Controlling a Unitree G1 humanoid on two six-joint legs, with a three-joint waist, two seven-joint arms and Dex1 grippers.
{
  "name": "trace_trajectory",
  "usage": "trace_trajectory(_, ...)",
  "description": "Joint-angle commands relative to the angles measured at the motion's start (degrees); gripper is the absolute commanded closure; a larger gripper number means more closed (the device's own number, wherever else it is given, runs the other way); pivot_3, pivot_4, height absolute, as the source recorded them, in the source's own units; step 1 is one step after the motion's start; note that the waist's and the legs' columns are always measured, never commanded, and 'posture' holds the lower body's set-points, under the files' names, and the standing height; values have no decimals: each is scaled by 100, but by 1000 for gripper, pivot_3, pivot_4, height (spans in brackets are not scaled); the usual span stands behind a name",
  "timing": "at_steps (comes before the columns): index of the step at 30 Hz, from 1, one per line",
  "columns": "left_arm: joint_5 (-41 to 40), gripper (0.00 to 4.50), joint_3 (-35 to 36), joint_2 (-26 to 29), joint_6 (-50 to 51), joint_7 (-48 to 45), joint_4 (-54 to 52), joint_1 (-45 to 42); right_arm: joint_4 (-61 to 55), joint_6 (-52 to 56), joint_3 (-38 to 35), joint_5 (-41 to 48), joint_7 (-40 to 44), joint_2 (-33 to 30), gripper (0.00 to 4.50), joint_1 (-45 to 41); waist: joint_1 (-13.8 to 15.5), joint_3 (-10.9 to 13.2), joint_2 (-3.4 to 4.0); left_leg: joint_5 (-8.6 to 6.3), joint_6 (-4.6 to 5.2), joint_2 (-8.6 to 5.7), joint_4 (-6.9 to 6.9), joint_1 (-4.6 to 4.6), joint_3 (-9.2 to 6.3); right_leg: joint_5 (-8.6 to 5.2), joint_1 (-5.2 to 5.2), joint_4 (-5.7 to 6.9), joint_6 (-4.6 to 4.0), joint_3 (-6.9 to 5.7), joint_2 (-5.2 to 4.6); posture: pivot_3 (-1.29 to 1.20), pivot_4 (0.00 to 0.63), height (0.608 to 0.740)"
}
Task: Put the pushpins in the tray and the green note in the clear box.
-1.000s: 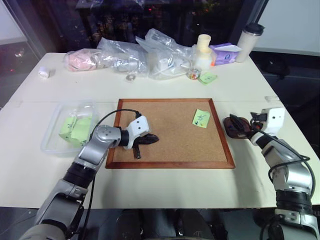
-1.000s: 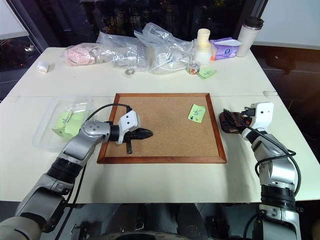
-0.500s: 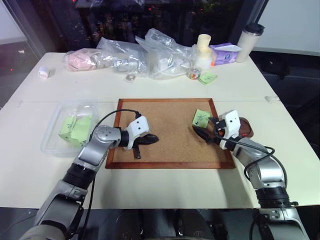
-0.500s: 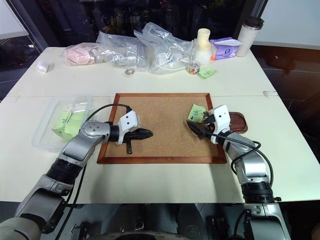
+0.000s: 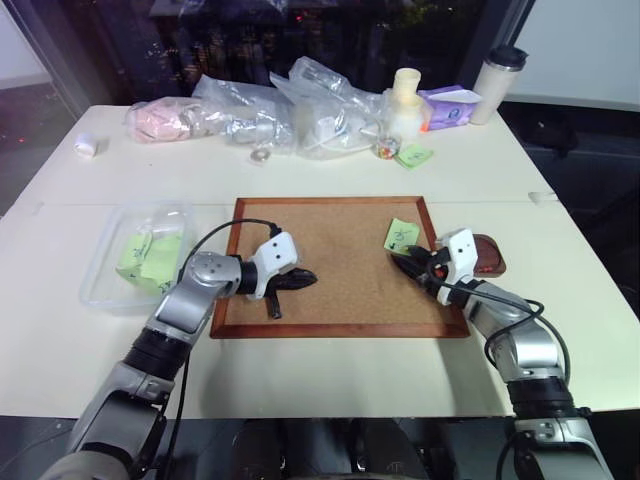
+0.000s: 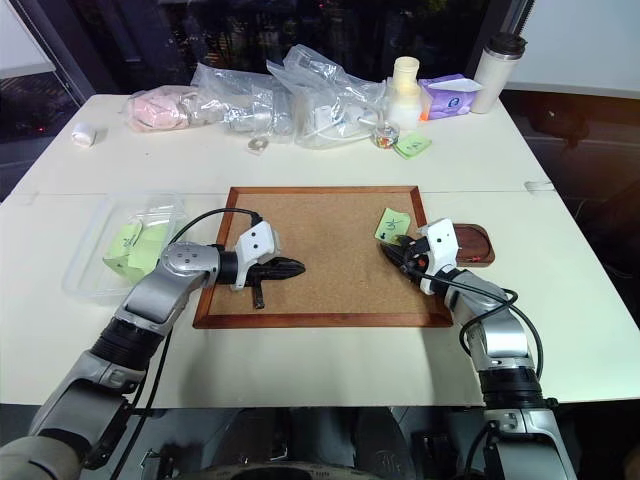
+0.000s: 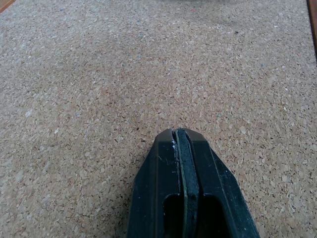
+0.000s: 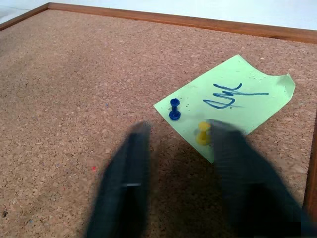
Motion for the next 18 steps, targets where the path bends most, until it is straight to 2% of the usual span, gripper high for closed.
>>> trace_trajectory(1,156,4500,-140,116,162,-18,146,155,-45,-88,-22,-4,51,45,4486,-34,-2,0,0,0,0,1,-2,0,0,0,0,-1,0,0,1,0,150,734)
trace_trajectory(18,277,4500,-340,270,193,-69,34,368,-171,-418,-399,9,-437,237,4486,15,-20,0,0,0,0,4,-8,1,0,0,-3,-4,-1,3,3,0,150,734)
